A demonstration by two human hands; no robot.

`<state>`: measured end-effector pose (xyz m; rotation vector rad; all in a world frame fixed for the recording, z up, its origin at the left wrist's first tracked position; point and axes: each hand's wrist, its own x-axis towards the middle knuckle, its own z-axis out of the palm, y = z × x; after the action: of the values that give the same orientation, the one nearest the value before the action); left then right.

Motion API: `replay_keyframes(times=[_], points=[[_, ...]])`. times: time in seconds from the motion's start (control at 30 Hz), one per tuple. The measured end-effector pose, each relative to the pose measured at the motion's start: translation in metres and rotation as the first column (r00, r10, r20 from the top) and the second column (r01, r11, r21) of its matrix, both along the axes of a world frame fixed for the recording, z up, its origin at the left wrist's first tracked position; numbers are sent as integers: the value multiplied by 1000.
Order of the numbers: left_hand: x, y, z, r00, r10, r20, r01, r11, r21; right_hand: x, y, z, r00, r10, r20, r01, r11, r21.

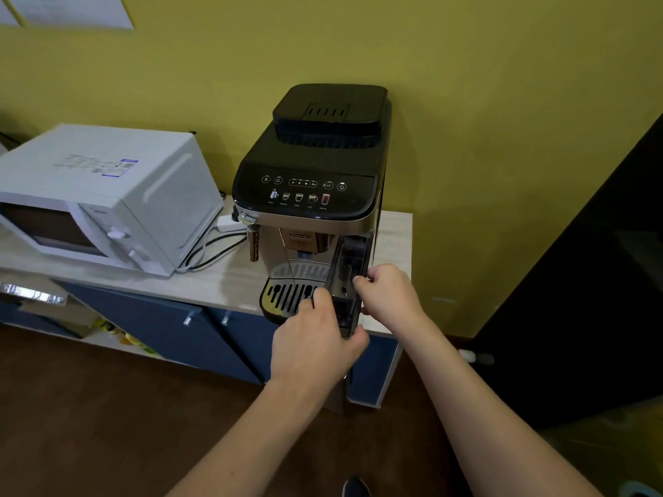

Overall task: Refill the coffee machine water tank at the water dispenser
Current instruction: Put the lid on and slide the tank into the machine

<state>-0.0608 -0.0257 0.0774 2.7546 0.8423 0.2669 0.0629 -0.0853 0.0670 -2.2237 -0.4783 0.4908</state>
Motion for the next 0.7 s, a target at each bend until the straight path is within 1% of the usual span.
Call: replay_keyframes(times=[0.1,0.33,0.47,0.57,0.7], points=[[0,5,0,1000,4,14,-4,1000,4,1,2,-4,1000,8,-3,-7,1000,25],[-10,3,-7,999,6,37,-6,1000,0,-8,-2,-16,997,54,50,-54,999,1],[-3,2,-4,1000,6,17,-6,1000,-16,-2,-4,-10,998,43,45,-45,998,36],[-3,3,-4,1000,8,-1,-8,1000,22,-2,-5,-11,998,55,29,-57,996,65],[-11,1,-10,1000,24,-12,-23,998,66,-6,-6,-20,993,87,73,-90,995,44]])
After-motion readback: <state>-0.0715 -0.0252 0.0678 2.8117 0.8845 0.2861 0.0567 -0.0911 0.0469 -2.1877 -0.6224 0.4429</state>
